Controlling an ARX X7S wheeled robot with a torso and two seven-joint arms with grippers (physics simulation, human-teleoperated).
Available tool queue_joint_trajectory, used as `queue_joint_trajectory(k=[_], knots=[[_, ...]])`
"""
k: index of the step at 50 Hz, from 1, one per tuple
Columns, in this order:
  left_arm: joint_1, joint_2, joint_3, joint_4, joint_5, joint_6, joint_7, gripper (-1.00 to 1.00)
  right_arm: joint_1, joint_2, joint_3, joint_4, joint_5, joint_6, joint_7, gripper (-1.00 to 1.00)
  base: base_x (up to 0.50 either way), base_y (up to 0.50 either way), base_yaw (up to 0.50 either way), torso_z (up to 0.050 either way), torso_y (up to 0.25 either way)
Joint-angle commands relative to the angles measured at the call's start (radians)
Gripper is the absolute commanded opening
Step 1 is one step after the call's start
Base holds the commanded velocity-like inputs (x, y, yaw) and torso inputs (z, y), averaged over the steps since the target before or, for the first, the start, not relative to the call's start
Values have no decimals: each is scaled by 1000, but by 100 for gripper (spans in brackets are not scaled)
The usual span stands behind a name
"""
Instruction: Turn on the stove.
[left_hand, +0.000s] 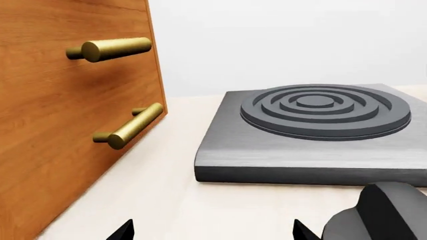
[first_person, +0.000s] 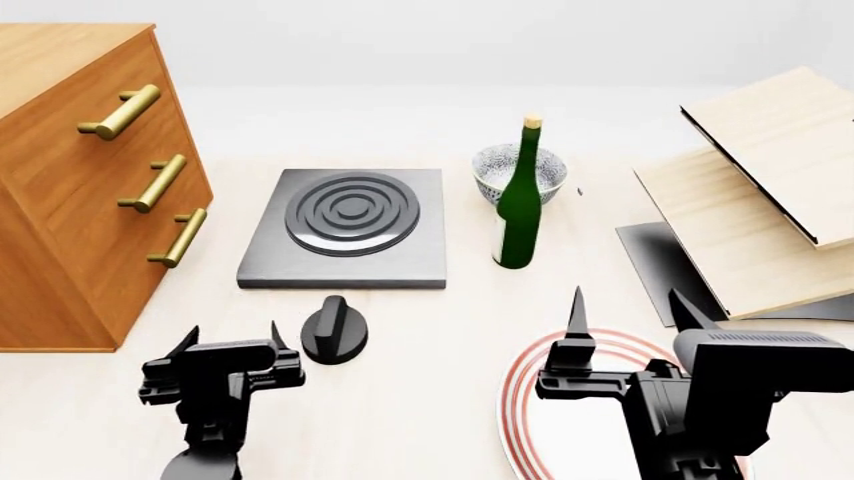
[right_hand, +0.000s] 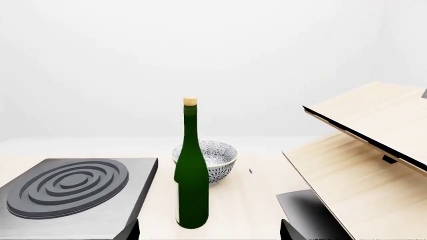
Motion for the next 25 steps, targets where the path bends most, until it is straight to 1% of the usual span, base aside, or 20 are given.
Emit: queue_joint_trajectory(k=[1,7,13,25], knots=[[-23,21,15,-117,4,63,-1,100,-6,4,-2,8,8,-11,6,100,0,0,0,0,0],[-32,36,29,-131,7,64,-4,100,-11,6,-4,15,11,-21,8,100,0,0,0,0,0],[-33,56,48,-92,10,25,-8,100,-15,9,-5,18,13,-28,12,100,0,0,0,0,0],[-49,93,93,-80,19,-30,-16,100,-22,15,-2,26,22,-44,15,100,0,0,0,0,0]])
